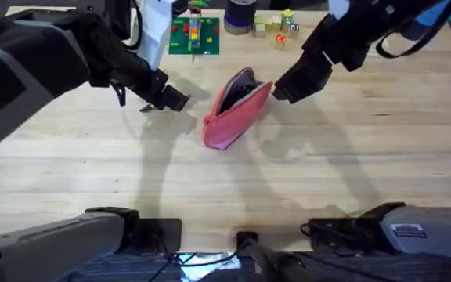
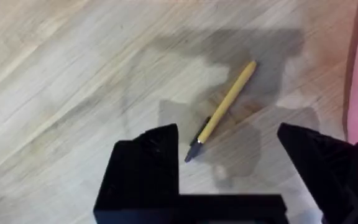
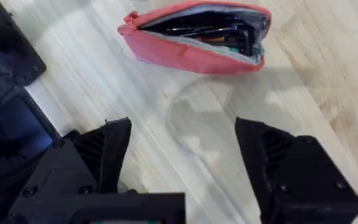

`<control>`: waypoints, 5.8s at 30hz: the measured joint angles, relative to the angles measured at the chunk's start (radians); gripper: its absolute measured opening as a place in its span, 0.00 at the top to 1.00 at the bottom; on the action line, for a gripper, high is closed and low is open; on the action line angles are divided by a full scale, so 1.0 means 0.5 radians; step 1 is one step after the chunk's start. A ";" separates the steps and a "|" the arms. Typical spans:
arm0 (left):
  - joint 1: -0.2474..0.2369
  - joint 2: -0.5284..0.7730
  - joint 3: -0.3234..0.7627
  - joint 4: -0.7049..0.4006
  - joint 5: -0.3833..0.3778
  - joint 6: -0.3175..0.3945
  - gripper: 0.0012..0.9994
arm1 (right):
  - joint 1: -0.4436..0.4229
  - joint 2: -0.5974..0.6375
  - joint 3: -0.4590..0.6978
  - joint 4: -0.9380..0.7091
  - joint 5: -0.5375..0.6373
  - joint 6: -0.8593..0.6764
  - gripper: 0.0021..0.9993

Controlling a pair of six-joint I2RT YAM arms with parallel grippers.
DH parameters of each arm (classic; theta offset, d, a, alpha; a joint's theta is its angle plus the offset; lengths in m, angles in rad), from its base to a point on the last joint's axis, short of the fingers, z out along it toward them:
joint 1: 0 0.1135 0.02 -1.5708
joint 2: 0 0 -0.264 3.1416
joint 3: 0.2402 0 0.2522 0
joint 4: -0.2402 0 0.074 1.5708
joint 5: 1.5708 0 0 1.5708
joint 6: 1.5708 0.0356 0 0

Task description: Unzip the bag, pick up the pens from the table one at a time and place them inside, then zip the bag closed.

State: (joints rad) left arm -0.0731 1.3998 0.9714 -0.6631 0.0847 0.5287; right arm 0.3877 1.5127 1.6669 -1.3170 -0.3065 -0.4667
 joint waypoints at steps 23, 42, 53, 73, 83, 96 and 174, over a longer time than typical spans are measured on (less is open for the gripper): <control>0.000 0.427 0.005 0.014 0.066 0.619 0.01 | -0.001 0.000 0.000 0.000 0.000 0.000 0.00; 0.024 0.560 0.110 -0.042 0.158 0.709 0.01 | -0.001 0.000 0.000 0.000 -0.001 0.007 0.00; 0.033 0.590 0.139 -0.100 0.173 0.708 0.01 | -0.001 0.000 0.000 0.000 -0.001 0.007 0.00; 0.048 0.610 0.150 -0.159 0.288 0.702 0.31 | -0.001 0.000 0.000 0.000 -0.001 0.008 0.00; 0.042 0.615 0.148 -0.162 0.361 0.691 0.73 | -0.001 0.000 0.000 0.000 -0.001 0.008 0.00; 0.035 0.615 0.143 -0.170 0.412 0.678 0.93 | -0.001 0.000 0.000 0.000 -0.001 0.009 0.00; -0.930 0.589 0.995 -0.350 0.332 -1.068 0.96 | 0.000 -0.517 0.000 -0.023 0.203 0.014 0.00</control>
State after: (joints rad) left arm -0.5381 1.6943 1.4689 -0.8383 0.2508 -0.0052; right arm 0.3878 1.2541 1.6669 -1.3285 -0.2050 -0.4595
